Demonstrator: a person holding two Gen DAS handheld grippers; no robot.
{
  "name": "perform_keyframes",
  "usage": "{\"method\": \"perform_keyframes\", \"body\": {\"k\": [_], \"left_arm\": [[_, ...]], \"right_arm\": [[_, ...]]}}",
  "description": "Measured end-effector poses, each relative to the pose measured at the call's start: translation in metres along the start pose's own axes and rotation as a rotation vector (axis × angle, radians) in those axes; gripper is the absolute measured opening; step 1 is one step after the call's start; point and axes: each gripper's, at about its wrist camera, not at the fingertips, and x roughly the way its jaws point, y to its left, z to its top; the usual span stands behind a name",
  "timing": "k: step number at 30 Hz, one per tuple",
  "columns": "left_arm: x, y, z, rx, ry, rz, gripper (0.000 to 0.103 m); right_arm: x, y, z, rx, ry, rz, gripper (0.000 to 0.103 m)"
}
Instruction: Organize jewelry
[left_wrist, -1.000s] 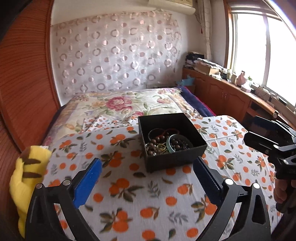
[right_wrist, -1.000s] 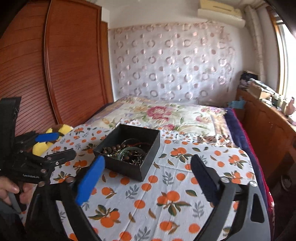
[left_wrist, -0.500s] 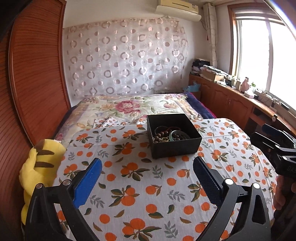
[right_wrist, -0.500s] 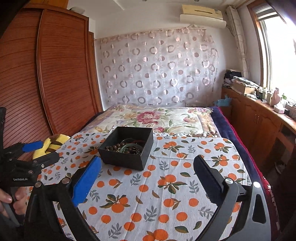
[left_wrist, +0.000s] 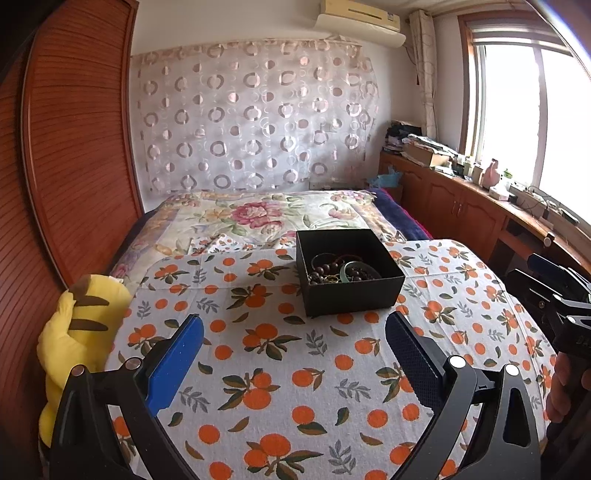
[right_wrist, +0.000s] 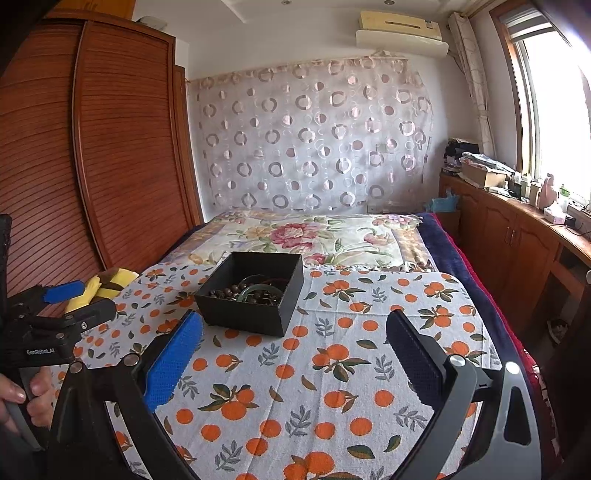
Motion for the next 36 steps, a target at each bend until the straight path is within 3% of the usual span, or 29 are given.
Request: {"method": "perform_keyframes", "body": {"k": [36], "left_arm": [[-0.0062, -0.0077, 0.0019, -0.001, -0.012, -0.006, 0.095]], "right_arm": [[0.0007, -0.0037, -0.0002, 0.006, 0.003, -0.001, 0.100]]}}
